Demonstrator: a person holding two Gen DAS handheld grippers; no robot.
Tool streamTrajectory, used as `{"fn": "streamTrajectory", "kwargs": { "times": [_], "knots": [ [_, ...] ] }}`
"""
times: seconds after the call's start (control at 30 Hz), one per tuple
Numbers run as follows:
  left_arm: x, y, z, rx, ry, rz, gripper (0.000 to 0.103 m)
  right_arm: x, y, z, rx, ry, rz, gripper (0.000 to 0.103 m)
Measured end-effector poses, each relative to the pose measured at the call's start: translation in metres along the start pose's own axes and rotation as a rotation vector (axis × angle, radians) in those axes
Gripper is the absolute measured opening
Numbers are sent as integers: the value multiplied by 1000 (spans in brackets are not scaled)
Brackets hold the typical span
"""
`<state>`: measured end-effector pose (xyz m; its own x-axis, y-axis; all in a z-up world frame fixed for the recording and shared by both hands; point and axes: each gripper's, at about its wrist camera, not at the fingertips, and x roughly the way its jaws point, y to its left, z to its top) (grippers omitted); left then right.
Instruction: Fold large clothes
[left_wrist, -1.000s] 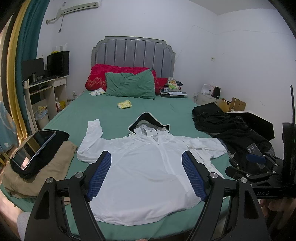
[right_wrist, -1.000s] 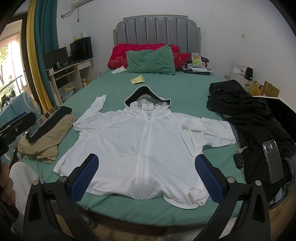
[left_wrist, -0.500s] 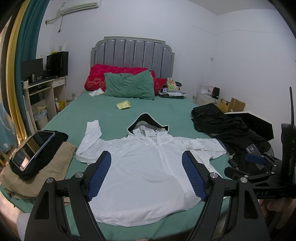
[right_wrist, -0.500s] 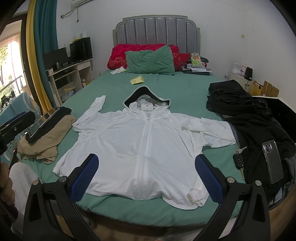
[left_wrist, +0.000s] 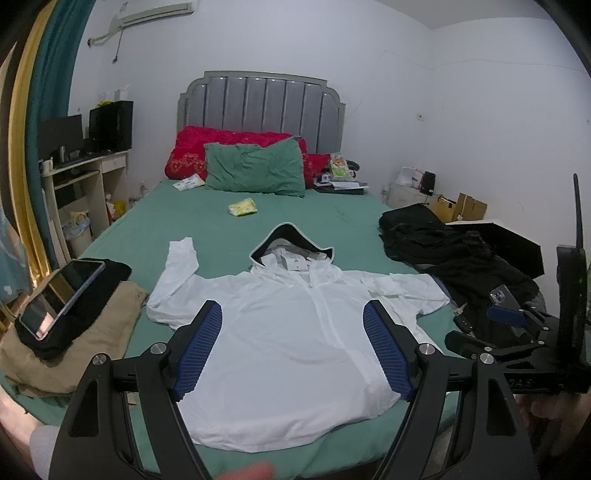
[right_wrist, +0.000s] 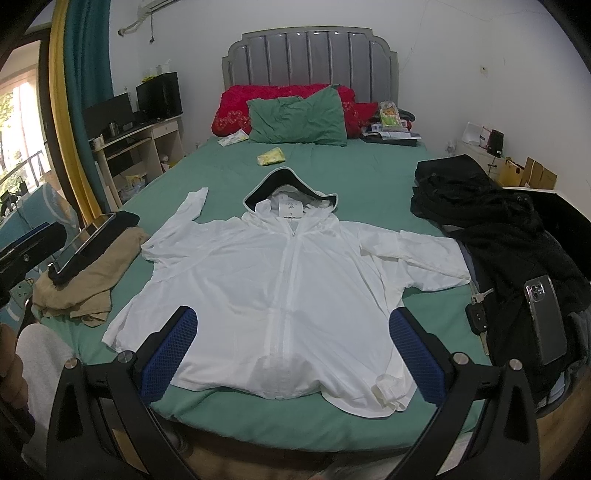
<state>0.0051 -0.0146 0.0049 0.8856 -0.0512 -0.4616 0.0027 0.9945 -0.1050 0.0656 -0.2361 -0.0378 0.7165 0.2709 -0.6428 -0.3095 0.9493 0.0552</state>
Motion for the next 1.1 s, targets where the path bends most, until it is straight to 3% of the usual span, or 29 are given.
{"fn": "streamTrajectory", "kwargs": {
  "times": [0.17,0.27,0.6,0.67,0.73,0.87,1.0,1.1],
  "knots": [
    [15,8,-5,-29,42,-25,82,13,-2,-4,3,14,4,102],
    [28,13,-7,-21,65,13,82,24,-7,-5,-7,24,2,102],
    [104,41,-13,-22,174,-1,82,99,-67,6,-61,96,-71,102],
    [126,47,-14,-17,185,6,82,117,-75,11,-101,109,-88,97],
    [147,56,-15,-28,188,11,82,141,-87,19,-130,131,-89,82],
    [190,74,-21,-55,206,55,82,193,-103,31,-219,179,-116,70],
    [236,96,-32,-66,306,84,82,249,-121,40,-288,217,-139,54],
    [261,107,-38,-57,346,115,82,278,-129,45,-297,237,-141,53]
  ]
}}
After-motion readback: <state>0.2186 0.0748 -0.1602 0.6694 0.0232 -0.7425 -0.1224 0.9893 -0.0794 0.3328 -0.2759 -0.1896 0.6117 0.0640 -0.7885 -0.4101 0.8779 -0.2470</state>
